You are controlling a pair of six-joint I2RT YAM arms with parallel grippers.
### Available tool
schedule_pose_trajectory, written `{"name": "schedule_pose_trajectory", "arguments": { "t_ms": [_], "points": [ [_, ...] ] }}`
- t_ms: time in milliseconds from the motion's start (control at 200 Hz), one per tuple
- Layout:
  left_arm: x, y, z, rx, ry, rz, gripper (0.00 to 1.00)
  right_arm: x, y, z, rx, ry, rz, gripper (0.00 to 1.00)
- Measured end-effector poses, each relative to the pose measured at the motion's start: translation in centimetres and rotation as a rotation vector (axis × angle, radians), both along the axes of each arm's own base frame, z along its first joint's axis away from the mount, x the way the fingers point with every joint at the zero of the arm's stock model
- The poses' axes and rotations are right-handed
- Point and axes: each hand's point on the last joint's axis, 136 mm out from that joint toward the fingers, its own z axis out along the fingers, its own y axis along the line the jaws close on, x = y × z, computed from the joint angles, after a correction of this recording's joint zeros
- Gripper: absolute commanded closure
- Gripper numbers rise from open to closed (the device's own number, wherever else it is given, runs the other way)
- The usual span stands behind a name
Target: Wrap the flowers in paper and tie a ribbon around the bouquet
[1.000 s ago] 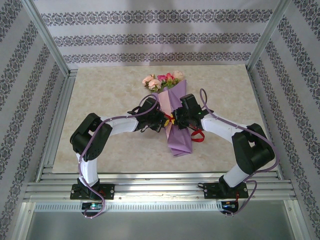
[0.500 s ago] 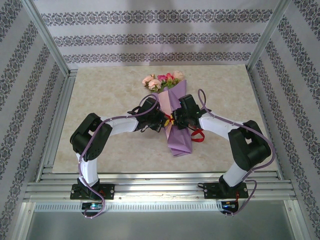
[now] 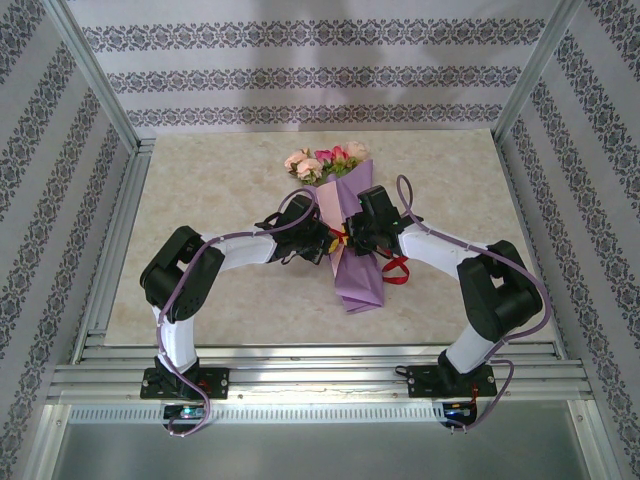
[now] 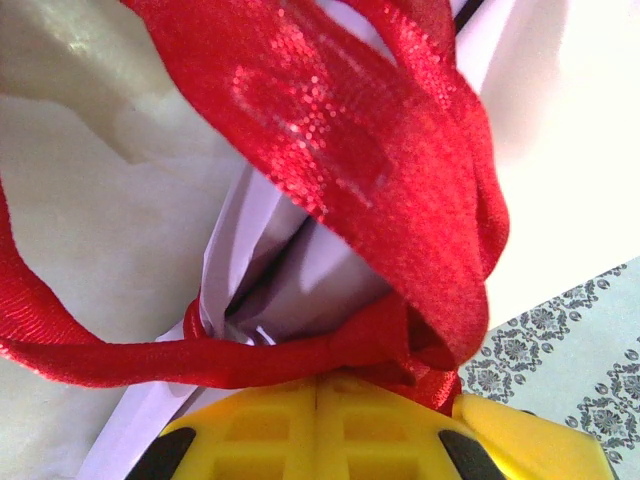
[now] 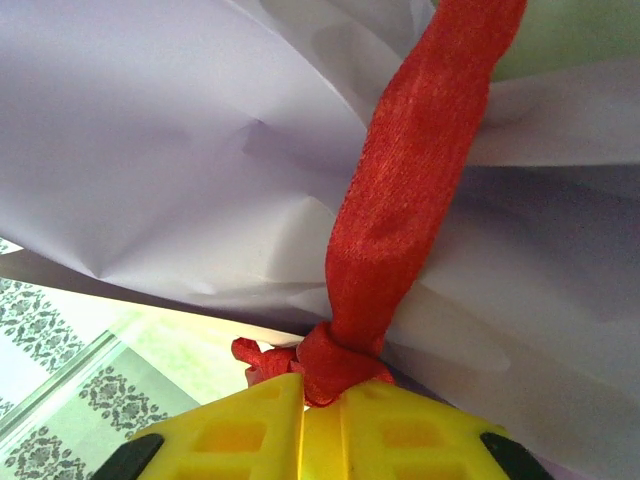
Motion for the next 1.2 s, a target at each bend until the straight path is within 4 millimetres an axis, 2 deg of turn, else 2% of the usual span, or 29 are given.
{"name": "schedule_pose_trajectory", "arguments": {
  "t_ms": [305, 430, 714, 884, 1064, 1204],
  "points": [
    [0.0, 0.0, 0.0, 0.0, 0.0, -0.001, 1.0, 0.2, -0.3, -0.3, -0.005, 0.006, -0.006, 1.0],
    [0.0, 0.0, 0.0, -0.002, 0.001, -0.002, 1.0, 0.4, -0.2, 0.1, -0.008, -0.004, -0.007, 1.0],
    [0.1, -0.1, 0.2, -0.005, -0.003, -0.002, 1.0, 1.5, 0.0, 2.8, 0.0, -0.07, -0.004, 1.0],
    [0.2, -0.2, 0.4, -0.007, -0.007, -0.002, 1.0, 1.6, 0.0, 3.2, -0.002, -0.082, -0.001, 1.0],
    [0.3, -0.3, 0.5, -0.009, -0.01, -0.003, 1.0, 1.6, -0.9, 3.4, -0.025, -0.086, -0.007, 1.0],
    [0.3, -0.3, 0.6, -0.009, -0.01, -0.002, 1.0, 2.0, -2.0, 4.4, -0.034, -0.113, -0.026, 1.0]
  ]
}}
